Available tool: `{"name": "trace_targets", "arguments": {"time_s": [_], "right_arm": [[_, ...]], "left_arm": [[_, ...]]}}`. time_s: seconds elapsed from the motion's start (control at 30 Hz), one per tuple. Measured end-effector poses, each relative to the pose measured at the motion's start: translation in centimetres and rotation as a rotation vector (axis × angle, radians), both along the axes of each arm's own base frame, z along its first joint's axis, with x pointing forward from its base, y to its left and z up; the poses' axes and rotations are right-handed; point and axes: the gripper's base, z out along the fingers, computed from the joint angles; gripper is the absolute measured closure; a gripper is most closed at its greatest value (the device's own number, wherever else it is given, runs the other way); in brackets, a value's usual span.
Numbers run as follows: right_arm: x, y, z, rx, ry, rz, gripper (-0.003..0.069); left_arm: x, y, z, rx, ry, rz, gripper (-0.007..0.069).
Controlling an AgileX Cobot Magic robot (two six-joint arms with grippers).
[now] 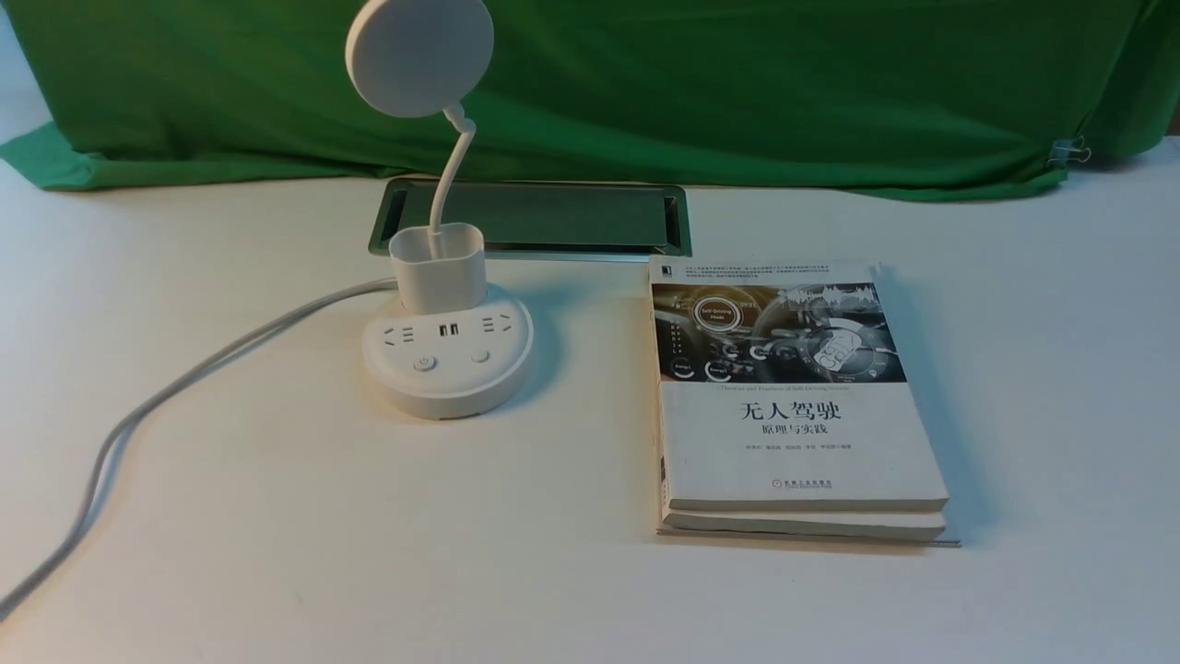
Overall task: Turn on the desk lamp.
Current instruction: Use the left arm to press the button switch on the lamp holder
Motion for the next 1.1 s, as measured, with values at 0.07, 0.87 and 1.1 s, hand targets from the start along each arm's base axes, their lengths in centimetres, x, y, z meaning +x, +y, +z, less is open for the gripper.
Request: {"name": "trace_targets", "arguments": {"time_s": [0.07, 0.87, 1.1], "right_arm": [[0.0, 0.0, 0.0, 0.0, 0.0, 0.0, 0.0421], [0.0, 0.0, 0.0, 0.0, 0.0, 0.0, 0.0421], [0.0, 0.0, 0.0, 0.0, 0.0, 0.0, 0.0421]], "left_arm": [[-0.5, 0.1, 0.3, -0.031, -0.052, -0.056, 0.0623], [18.1, -1.8, 0.1, -0.029, 1.728, -0.04, 0.0623], [22.2, -6.6, -5.0, 0.176, 2.097, -0.459, 0.0623]]}}
